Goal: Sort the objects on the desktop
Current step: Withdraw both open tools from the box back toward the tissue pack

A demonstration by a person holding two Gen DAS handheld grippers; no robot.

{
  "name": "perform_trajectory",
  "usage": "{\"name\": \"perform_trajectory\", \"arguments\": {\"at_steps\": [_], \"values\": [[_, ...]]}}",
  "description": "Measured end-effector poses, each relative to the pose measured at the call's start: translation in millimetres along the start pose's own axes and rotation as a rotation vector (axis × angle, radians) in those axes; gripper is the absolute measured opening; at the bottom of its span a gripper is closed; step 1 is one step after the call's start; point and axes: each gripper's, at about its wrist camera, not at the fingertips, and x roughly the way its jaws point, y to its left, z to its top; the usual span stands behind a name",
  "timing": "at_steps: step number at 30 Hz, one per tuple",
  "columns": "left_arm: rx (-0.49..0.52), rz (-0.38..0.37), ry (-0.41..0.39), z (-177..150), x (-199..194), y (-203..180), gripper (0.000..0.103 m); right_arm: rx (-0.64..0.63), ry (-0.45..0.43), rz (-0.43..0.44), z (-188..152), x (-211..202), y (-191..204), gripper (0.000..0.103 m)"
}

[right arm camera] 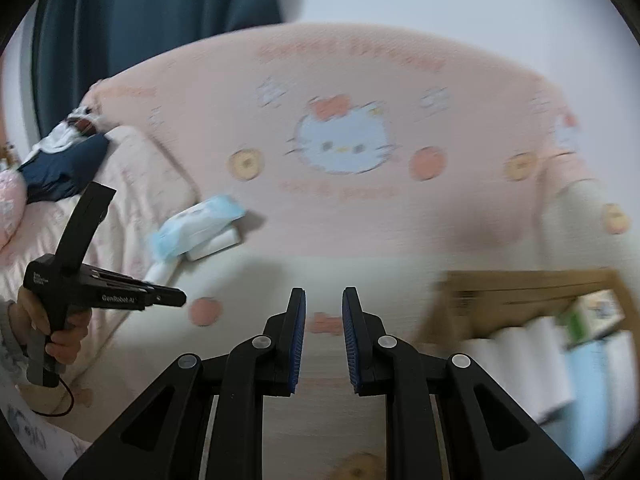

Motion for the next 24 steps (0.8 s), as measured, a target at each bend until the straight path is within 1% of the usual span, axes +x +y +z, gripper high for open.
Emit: {"name": "perform_trajectory", "arguments": {"at_steps": [1, 2, 3, 6, 7, 10, 13, 15, 16, 17, 18, 19, 20, 22, 23, 24], "values": [[-0.028, 0.019, 0.001, -1.8, -1.0, 12.8, 0.005, -0.002, 0.014, 0.042, 0.0, 12.0, 4.0, 0.015], [-0.081, 0.039, 0.007, -3.6, -2.7, 31.6, 0.005, -0.009, 0.029, 0.082, 0.9, 21.2, 8.2, 0.015], [-0.114, 0.044, 0.008, -4.0, -3.3, 41.9, 0.005, -0.024, 0.048, 0.12, 0.9, 34.4, 14.9, 0.015], [-0.209, 0.056, -0.002, -4.8, -5.6, 73.6, 0.005, -0.059, 0.084, 0.161, 1.6, 59.9, 30.1, 0.015], [-0.225, 0.057, -0.005, -5.9, -6.8, 79.7, 0.005, -0.084, 0.087, 0.177, 2.0, 66.4, 36.4, 0.015], [-0.259, 0.093, -0.018, -5.0, -7.1, 95.2, 0.005, -0.156, 0.055, 0.172, 6.8, 80.5, 55.3, 0.015], [-0.301, 0.104, -0.041, -1.8, -8.5, 108.1, 0.005, -0.166, -0.021, 0.205, 14.4, 91.4, 66.5, 0.015], [-0.34, 0.11, -0.061, 1.0, -10.7, 117.7, 0.011, -0.139, -0.044, 0.236, 20.8, 105.0, 71.1, 0.015], [-0.353, 0.113, -0.07, 2.9, -11.8, 121.0, 0.025, -0.122, -0.048, 0.256, 23.5, 114.4, 73.7, 0.015], [-0.365, 0.119, -0.08, 5.7, -11.5, 126.1, 0.043, -0.113, -0.05, 0.28, 26.2, 121.8, 76.6, 0.015], [-0.374, 0.127, -0.09, 9.4, -9.3, 132.4, 0.051, -0.094, -0.043, 0.305, 26.8, 131.5, 79.0, 0.015], [-0.389, 0.14, -0.089, 12.9, -5.9, 138.2, 0.054, -0.072, -0.026, 0.323, 26.4, 141.2, 81.2, 0.015], [-0.416, 0.136, -0.08, 16.3, -0.1, 146.4, 0.054, -0.051, 0.001, 0.335, 25.3, 149.4, 83.5, 0.016], [-0.444, 0.124, -0.066, 18.2, 8.0, 153.9, 0.054, -0.009, 0.052, 0.371, 17.3, 162.7, 88.2, 0.021], [-0.452, 0.121, -0.059, 19.2, 13.0, 155.2, 0.054, 0.01, 0.07, 0.394, 10.7, 167.5, 90.3, 0.028], [-0.457, 0.13, -0.055, 19.3, 16.5, 154.8, 0.054, 0.027, 0.079, 0.403, 5.5, 169.6, 91.5, 0.042]]}}
